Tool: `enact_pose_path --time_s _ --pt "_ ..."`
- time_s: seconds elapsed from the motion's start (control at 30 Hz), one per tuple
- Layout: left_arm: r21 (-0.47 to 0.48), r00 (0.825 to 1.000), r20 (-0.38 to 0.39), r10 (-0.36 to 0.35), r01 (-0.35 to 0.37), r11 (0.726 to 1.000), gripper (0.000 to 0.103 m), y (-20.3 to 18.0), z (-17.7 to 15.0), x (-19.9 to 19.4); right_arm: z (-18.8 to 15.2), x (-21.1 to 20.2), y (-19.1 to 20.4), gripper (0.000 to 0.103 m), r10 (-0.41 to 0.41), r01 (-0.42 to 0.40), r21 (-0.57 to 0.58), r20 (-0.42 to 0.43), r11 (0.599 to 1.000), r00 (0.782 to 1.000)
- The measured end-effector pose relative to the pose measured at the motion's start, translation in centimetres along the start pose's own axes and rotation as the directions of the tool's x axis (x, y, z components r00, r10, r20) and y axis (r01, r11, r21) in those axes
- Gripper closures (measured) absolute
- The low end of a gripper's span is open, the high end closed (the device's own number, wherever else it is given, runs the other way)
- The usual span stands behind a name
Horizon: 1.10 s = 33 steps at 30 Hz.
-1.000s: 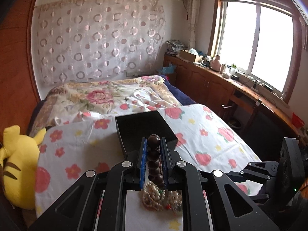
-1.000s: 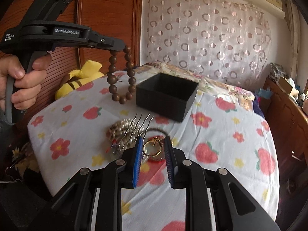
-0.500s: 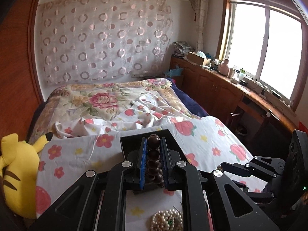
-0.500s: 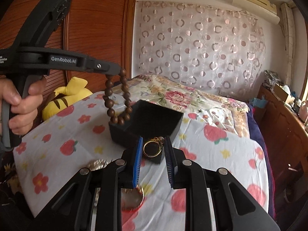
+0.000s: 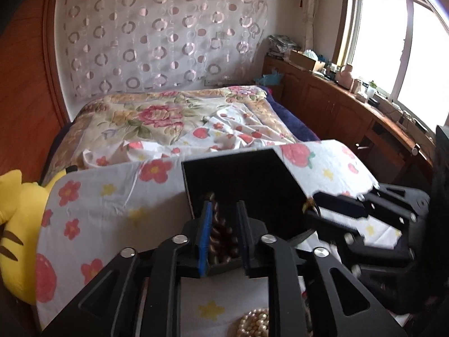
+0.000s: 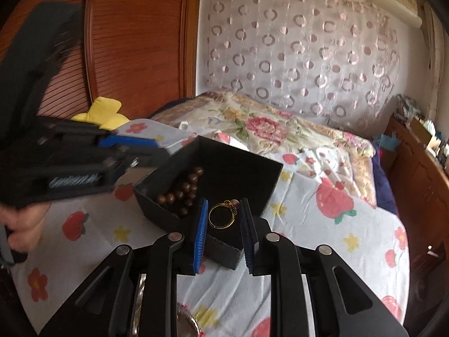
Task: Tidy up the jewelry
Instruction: 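Lift the bead bracelet with the left tool and drop it into the black box, then lower the left tool onto the silver hairpins in the jade dish and grasp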
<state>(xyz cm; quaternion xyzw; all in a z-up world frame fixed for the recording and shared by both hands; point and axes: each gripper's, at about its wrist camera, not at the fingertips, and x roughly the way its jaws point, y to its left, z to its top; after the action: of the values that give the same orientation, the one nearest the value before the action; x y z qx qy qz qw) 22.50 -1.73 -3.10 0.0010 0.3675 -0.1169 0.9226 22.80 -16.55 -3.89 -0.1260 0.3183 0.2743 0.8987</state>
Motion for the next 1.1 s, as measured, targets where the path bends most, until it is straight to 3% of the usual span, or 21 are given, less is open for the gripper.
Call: enact_pose_path --time_s 0.07,0.3,0.37,0.4,0.7,1.1 --pt "0.004 1.0 0.007 0.005 -0.005 1.0 0.069 0.1 -0.5 -0.3 0.2 0.7 0.0 0.078 0.009 -0.009 -0.001 -0.014 1.0 1.0" --pt "-0.023 0.999 0.038 0.014 -0.013 1.0 0.048 1.4 -2.6 -2.1 0.8 2.1 0.1 0.077 -0.001 0.0 -0.013 -0.04 1.0 0.999" --pt "-0.018 0.998 0.049 0.03 -0.029 0.999 0.037 1.5 -3.4 -2.7 1.0 2.2 0.1 0.068 -0.001 0.0 -0.012 -0.042 1.0 0.999" --pt "-0.014 0.998 0.058 0.035 -0.034 0.999 0.036 1.5 -3.7 -3.0 1.0 2.2 0.1 0.057 -0.002 0.002 -0.012 -0.04 1.0 0.999" --pt "-0.003 0.996 0.081 0.027 -0.027 1.0 0.023 0.7 -6.2 -5.0 0.6 0.4 -0.1 0.057 -0.01 0.01 0.01 -0.015 1.0 1.0" --pt "0.028 0.998 0.036 -0.052 0.051 0.998 0.021 -2.9 -9.8 -5.7 -7.9 -7.0 0.6 0.057 0.006 -0.004 0.057 -0.034 0.998 0.999"
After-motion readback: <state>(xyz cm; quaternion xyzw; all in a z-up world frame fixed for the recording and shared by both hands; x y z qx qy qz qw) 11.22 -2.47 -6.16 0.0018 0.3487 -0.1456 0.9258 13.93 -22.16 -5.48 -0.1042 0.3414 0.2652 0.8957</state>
